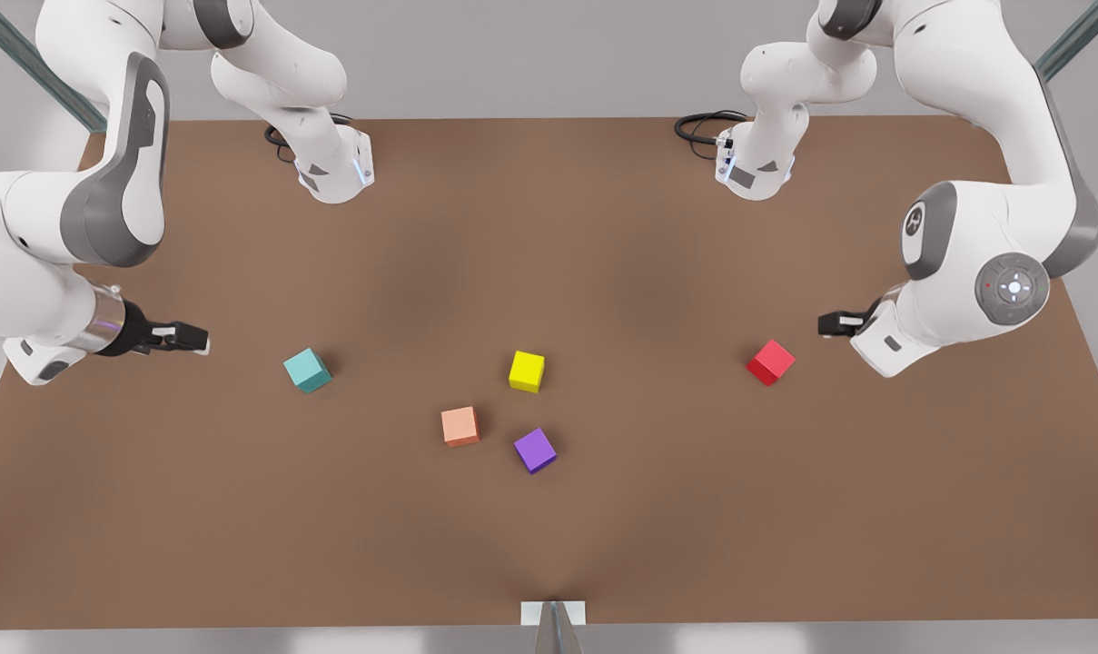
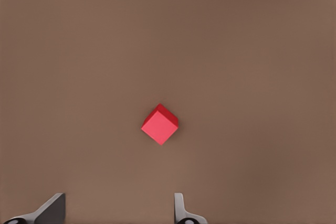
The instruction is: Pick up red wooden cube and pass to hand red wooden cube and place in blue wooden cube
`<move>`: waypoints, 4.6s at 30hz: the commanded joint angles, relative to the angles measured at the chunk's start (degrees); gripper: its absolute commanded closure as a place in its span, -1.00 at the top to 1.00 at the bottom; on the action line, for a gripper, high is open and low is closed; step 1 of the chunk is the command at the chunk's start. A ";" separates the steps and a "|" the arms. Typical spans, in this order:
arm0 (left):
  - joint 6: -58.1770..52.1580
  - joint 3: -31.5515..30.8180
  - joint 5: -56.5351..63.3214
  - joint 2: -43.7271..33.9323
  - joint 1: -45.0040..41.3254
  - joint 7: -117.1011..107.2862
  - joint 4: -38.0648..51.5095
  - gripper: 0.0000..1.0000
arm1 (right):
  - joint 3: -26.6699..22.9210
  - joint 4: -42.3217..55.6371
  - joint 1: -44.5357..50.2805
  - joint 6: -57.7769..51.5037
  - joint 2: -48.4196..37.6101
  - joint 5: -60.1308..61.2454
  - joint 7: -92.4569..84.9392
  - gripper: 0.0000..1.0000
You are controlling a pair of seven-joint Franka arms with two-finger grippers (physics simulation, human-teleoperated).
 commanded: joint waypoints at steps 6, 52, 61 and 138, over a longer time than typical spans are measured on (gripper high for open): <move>22.67 2.80 0.03 3.23 -0.17 -9.44 -16.05 1.00 | -0.09 -0.12 0.01 1.08 -0.05 0.28 1.72 1.00; 55.83 4.30 -12.18 11.24 -0.35 -42.34 -41.11 1.00 | 0.09 -0.82 0.10 0.73 0.13 0.02 1.01 1.00; 55.04 1.93 -12.27 9.39 -0.70 -42.43 -39.52 0.20 | 0.09 -0.82 0.10 0.64 0.21 0.02 0.93 1.00; 52.05 -36.57 -60.17 49.56 -5.54 29.55 22.88 0.20 | 19.25 9.90 11.09 27.27 39.33 72.00 -108.50 1.00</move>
